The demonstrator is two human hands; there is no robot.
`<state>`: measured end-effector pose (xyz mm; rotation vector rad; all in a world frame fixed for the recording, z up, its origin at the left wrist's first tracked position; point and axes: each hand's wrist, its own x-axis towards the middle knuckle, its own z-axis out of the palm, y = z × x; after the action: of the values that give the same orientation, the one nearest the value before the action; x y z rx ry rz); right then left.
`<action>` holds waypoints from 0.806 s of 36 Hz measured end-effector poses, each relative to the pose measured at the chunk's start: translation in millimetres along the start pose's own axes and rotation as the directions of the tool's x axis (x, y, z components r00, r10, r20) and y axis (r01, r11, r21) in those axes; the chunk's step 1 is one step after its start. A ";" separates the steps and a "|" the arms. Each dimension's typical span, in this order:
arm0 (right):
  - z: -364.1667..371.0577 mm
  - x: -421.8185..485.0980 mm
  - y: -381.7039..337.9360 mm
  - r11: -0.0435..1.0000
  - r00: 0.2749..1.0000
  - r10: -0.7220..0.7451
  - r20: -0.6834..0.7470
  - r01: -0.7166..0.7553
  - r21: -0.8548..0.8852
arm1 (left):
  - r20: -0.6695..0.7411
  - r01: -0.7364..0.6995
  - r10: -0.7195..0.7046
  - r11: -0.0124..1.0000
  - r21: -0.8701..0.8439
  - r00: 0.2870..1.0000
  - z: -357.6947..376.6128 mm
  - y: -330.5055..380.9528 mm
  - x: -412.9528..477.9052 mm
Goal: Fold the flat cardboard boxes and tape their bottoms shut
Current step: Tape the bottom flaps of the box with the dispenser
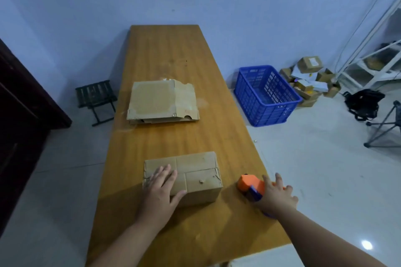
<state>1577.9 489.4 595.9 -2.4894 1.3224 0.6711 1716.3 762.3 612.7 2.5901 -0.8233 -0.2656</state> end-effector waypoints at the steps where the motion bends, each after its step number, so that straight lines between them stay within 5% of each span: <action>1: -1.4 5.5 3.1 1.000 0.999 -0.027 0.024 0.027 0.004 | -0.003 0.017 -0.017 1.000 -0.009 1.000 2.1 5.6 1.7; 17: -17.3 62.2 27.2 0.950 0.937 -0.312 0.159 0.309 0.044 | -0.089 0.236 -0.235 0.972 -0.005 0.968 23.4 78.0 28.0; 21: -38.7 74.5 29.6 0.923 0.898 -0.342 0.277 0.267 0.277 | -0.060 0.260 -0.263 0.964 -0.054 0.963 18.9 80.8 28.5; 25: -74.4 76.6 27.5 0.748 0.804 -0.432 0.409 0.066 0.661 | -0.033 0.274 -0.278 0.957 -0.097 0.960 18.8 79.6 29.0; 29: -121.2 70.8 7.0 0.615 0.788 -0.546 0.287 0.144 0.775 | -0.009 0.285 -0.286 0.958 -0.042 0.958 21.7 80.7 31.6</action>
<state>1640.5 384.3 665.2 -1.6651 0.6439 0.5010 1694.3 676.8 626.5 2.6650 -0.4299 -0.3404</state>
